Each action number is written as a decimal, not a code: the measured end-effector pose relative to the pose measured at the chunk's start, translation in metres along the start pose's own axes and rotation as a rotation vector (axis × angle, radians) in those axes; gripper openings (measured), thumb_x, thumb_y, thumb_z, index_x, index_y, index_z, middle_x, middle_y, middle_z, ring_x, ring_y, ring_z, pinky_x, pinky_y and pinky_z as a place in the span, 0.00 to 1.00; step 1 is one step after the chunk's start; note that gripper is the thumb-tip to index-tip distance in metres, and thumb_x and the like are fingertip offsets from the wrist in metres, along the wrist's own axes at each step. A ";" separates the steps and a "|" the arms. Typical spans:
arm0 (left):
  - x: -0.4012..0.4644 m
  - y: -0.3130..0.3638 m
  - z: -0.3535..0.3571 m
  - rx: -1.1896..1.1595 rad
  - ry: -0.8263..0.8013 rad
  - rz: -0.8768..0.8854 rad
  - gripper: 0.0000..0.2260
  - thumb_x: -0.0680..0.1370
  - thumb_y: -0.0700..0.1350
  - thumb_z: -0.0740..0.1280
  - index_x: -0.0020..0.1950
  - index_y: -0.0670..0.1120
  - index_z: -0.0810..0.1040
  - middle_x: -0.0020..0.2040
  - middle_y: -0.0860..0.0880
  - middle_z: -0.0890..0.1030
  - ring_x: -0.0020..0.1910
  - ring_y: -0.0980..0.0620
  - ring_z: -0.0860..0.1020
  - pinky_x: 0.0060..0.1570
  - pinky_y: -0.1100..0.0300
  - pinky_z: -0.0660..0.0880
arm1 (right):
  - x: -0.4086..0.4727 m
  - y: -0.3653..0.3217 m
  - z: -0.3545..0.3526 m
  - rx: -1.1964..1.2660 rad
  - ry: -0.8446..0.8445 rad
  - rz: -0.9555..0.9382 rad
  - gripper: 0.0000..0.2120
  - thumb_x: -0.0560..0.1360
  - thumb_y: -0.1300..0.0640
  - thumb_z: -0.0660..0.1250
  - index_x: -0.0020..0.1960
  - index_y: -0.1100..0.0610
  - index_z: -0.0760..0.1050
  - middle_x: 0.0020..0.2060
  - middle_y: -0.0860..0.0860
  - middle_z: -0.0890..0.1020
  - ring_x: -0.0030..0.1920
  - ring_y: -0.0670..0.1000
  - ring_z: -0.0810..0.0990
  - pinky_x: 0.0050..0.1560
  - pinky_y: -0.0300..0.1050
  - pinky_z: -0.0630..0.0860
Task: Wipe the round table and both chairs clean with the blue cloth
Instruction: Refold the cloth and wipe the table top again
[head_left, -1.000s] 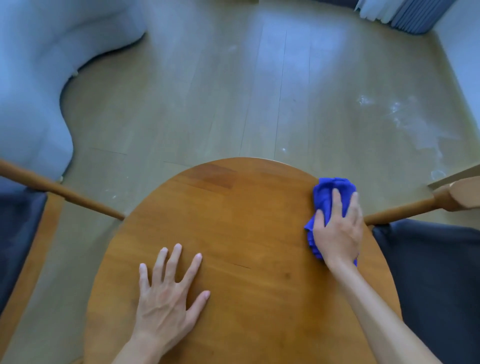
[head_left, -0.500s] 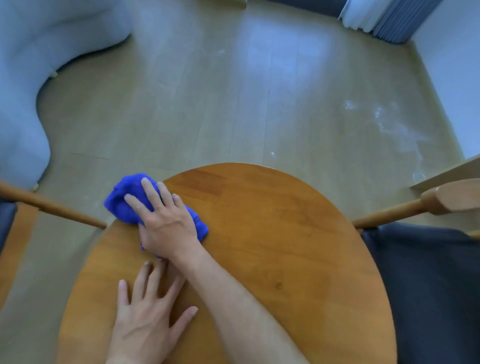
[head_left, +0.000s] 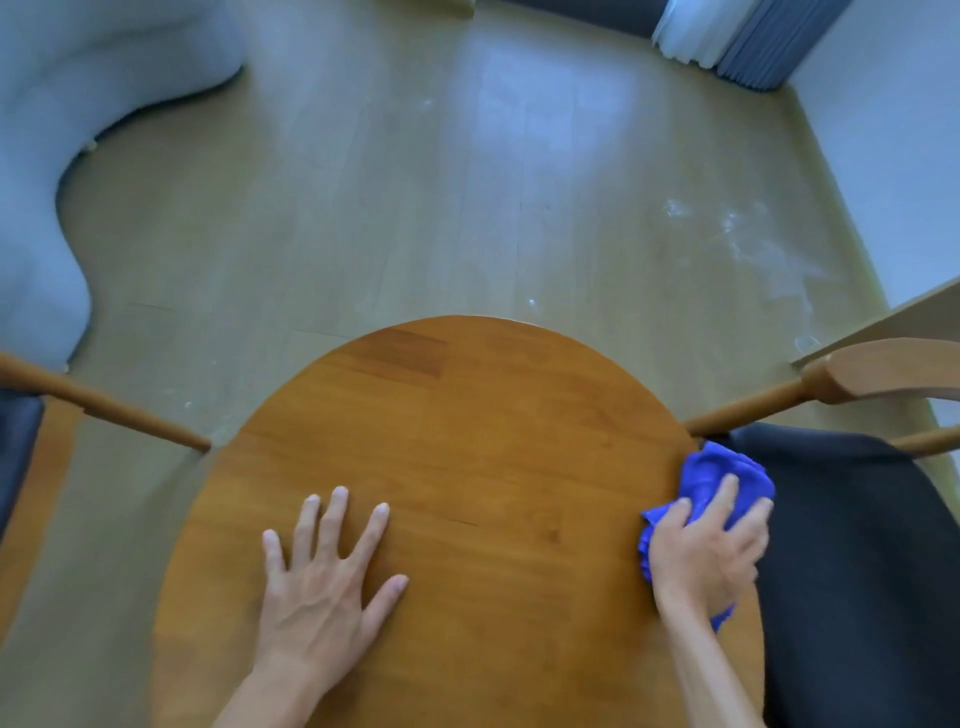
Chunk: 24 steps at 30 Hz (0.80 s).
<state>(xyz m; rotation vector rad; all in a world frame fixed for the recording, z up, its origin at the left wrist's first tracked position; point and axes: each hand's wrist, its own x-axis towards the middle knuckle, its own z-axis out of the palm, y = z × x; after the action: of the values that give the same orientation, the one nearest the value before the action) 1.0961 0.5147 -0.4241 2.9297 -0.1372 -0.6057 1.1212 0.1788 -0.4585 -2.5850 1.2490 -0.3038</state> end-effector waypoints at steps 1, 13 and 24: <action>-0.001 0.001 -0.002 -0.013 0.013 0.012 0.36 0.77 0.68 0.40 0.68 0.51 0.76 0.68 0.38 0.73 0.67 0.35 0.72 0.55 0.29 0.71 | -0.009 -0.014 0.004 0.015 -0.003 0.056 0.27 0.78 0.57 0.63 0.74 0.59 0.62 0.74 0.65 0.58 0.71 0.69 0.60 0.62 0.67 0.64; -0.015 -0.060 -0.031 -0.608 0.413 -0.233 0.27 0.76 0.54 0.55 0.76 0.53 0.61 0.78 0.48 0.58 0.76 0.48 0.54 0.73 0.53 0.51 | -0.229 -0.202 0.023 0.248 -0.520 -0.798 0.29 0.75 0.46 0.59 0.74 0.52 0.65 0.76 0.56 0.58 0.75 0.59 0.59 0.72 0.55 0.62; 0.069 0.019 -0.004 -0.263 0.276 -0.289 0.35 0.73 0.58 0.67 0.77 0.60 0.55 0.78 0.43 0.46 0.76 0.37 0.45 0.69 0.33 0.56 | 0.003 -0.018 0.004 -0.205 -0.400 -0.773 0.30 0.77 0.39 0.45 0.76 0.49 0.59 0.77 0.53 0.54 0.77 0.55 0.50 0.75 0.59 0.49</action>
<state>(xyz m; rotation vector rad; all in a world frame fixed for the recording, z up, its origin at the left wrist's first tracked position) 1.1594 0.4888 -0.4436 2.7539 0.3731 -0.2240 1.1372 0.1874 -0.4562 -2.9905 0.1232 0.2190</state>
